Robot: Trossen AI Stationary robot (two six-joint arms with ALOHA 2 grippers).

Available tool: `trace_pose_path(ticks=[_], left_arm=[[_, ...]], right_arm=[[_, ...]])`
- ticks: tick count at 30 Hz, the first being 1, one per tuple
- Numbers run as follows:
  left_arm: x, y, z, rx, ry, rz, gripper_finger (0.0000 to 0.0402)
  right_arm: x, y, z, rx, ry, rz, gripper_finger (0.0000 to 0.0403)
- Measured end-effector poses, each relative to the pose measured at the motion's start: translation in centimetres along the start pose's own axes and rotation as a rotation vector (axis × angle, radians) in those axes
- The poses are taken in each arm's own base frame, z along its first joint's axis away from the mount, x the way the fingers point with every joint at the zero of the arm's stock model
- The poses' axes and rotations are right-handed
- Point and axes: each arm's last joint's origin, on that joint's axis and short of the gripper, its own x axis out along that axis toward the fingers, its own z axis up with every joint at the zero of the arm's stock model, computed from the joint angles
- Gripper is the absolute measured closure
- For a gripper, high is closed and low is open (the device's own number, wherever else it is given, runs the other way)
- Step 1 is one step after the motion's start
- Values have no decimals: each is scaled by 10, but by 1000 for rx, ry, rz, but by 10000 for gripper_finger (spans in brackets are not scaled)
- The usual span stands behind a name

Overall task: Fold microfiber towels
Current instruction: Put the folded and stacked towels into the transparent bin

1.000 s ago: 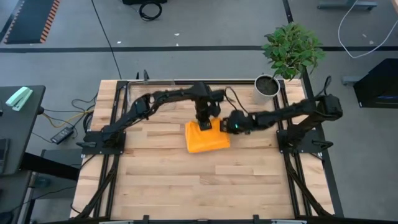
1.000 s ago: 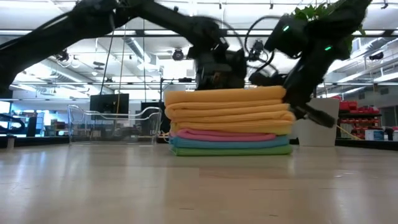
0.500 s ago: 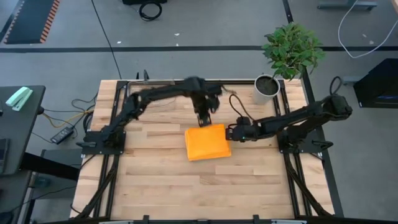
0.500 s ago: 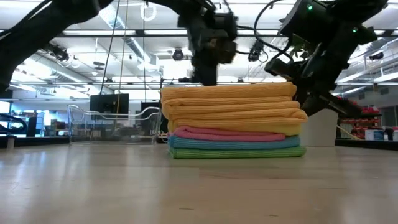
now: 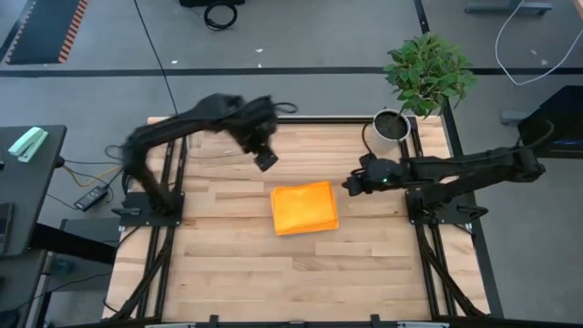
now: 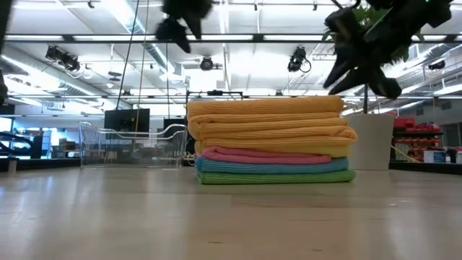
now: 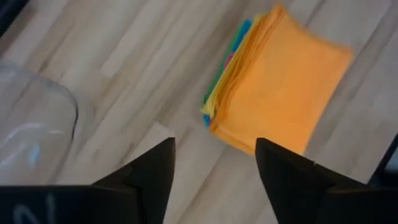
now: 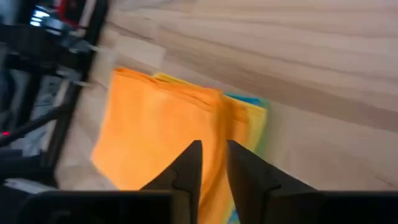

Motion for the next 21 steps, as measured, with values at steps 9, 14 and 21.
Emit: trace_pose_path(ticks=[9, 14, 21], left_arm=[[15, 8, -94, -478, -382, -337, 139], [70, -5, -136, -567, -368, -522, 136], [124, -11, -181, -687, -403, -465, 140]], right_arm=[[-8, 1, 0, -10, 62, 62, 208], [-2, 1, -4, 63, 135, 45, 132], [7, -3, -8, 94, 190, -16, 65]])
